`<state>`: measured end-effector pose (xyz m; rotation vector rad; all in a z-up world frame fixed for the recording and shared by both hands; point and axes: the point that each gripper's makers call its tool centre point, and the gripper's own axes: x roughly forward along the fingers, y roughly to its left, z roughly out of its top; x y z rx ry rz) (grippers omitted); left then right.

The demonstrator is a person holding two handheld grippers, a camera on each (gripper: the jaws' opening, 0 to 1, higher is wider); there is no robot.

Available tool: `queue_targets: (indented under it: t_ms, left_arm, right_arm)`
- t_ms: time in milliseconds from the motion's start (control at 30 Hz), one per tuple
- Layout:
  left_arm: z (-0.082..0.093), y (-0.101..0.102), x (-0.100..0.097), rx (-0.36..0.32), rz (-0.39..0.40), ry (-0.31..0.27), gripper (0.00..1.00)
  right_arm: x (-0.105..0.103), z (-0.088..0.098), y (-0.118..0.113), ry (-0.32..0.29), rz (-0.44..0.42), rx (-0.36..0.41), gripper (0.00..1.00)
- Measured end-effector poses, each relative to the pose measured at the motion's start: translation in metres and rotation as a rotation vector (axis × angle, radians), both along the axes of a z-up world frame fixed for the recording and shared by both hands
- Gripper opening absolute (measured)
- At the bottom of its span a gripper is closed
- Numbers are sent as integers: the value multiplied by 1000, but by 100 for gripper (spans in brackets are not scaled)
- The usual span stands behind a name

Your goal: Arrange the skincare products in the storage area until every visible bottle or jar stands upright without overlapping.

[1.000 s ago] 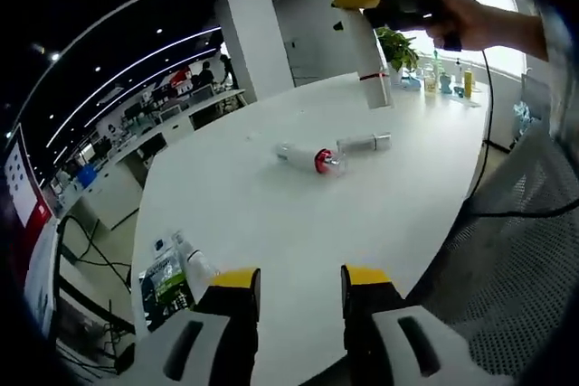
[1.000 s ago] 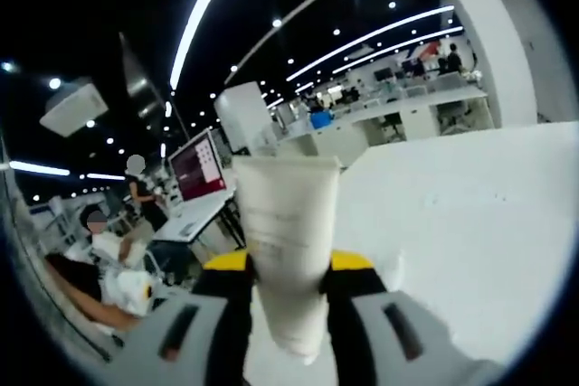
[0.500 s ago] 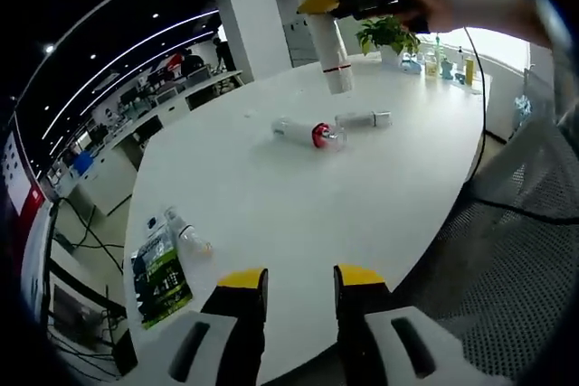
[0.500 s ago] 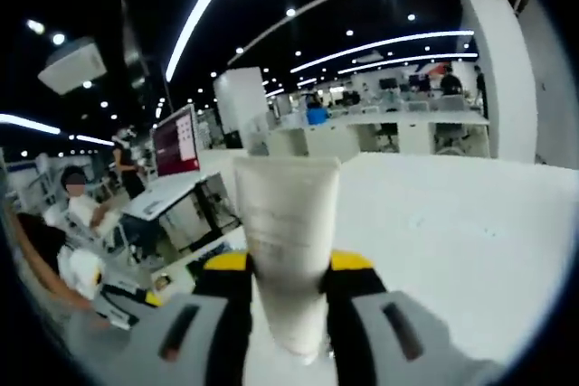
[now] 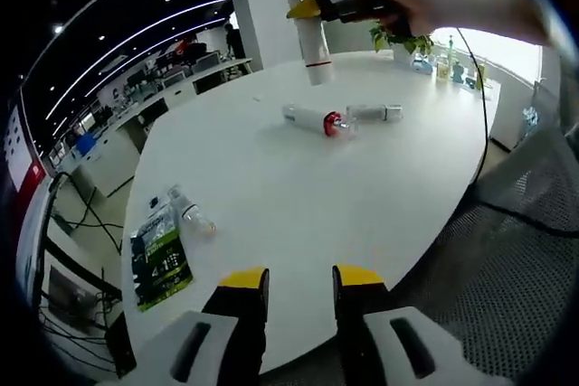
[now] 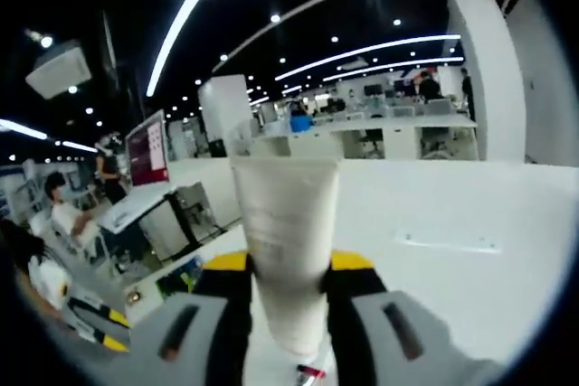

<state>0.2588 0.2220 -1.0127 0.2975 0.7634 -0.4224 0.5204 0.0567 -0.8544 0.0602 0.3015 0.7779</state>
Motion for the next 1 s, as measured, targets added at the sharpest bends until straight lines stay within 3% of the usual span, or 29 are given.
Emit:
queue_targets:
  t_ms: [400,667,1000]
  left_arm:
    - [-12,5,-6,10,11,54,28]
    - [-15,9,-6,15,11,55,28]
    - [-19,12,-8,26,8,70,28]
  right_arm:
    - [54,-36,-27,6,-101,-81,29]
    - [68,-50,-34,16,-123,-105,29]
    - [84,-77,-31,-12,-125,-164,29]
